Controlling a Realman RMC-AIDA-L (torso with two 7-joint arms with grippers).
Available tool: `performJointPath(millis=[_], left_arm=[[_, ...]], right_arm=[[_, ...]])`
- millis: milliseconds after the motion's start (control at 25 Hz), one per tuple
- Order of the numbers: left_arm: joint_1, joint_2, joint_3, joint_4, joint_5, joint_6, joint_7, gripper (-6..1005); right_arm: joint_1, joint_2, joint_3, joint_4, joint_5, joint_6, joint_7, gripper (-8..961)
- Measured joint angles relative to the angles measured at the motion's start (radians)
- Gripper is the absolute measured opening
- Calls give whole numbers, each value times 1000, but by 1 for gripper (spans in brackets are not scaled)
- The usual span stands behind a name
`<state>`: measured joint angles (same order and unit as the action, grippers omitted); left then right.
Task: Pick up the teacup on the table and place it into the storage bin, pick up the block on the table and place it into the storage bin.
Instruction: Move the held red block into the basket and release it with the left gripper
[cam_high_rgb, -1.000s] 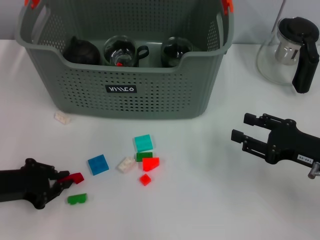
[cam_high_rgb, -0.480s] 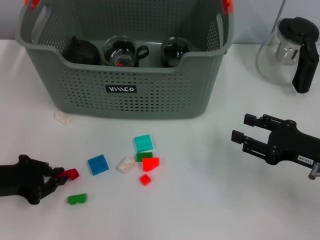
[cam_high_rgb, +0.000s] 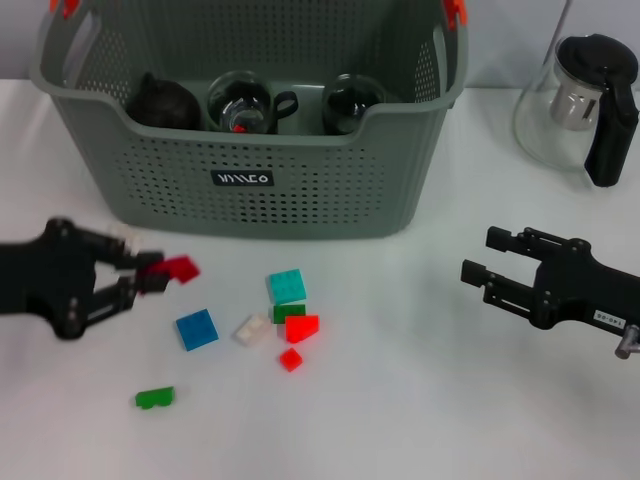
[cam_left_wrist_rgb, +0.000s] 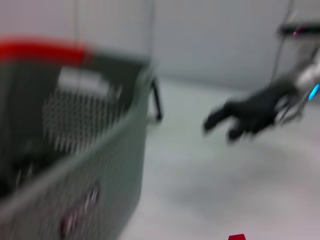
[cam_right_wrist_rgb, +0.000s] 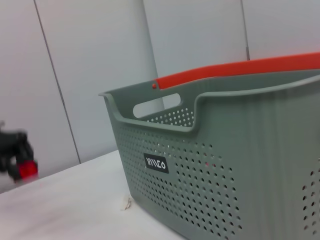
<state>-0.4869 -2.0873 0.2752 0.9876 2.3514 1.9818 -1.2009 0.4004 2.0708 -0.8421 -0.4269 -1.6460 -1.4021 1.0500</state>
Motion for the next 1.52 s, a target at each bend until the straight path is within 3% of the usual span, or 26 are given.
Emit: performJointPath(millis=[160, 320, 520, 640, 760, 800, 920, 1040, 1240, 1320, 1440, 1520], left_arm=[[-45, 16, -5, -30, -89, 42, -25, 151], [-150, 21, 1, -60, -232, 13, -123, 152], [-257, 6, 24, -45, -287, -180, -217, 152], [-304, 10, 98, -40, -289, -332, -275, 153], [-328, 13, 269, -2, -274, -515, -352, 153], [-330, 13, 373, 27, -247, -613, -400, 154], [-325, 11, 539, 77, -147, -756, -485, 154], [-329, 1, 675, 118, 41, -873, -584, 155], [-361, -21, 758, 126, 291, -922, -710, 155], [-370, -41, 776, 134, 375, -947, -752, 156], [-370, -73, 802, 151, 450, -970, -763, 156], [-364, -81, 835, 157, 481, -976, -770, 157]], right_arm=[[1, 1, 0, -3, 0, 0, 0, 645], [6, 2, 0, -5, 0, -1, -1, 644], [9, 3, 0, -8, 4, -2, 0, 644], [12, 1, 0, -9, 5, -2, 5, 644], [13, 1, 4, -9, 6, -2, 8, 645], [13, 1, 7, -9, 7, -2, 8, 645], [13, 0, 14, -9, 8, -2, 8, 645], [12, 0, 18, -9, 8, -3, 8, 646], [13, 4, 28, -9, 8, -3, 1, 645], [13, 4, 28, -9, 8, -3, 1, 645], [14, 4, 29, -9, 8, -3, 0, 645], [14, 4, 29, -9, 8, -3, 0, 645]])
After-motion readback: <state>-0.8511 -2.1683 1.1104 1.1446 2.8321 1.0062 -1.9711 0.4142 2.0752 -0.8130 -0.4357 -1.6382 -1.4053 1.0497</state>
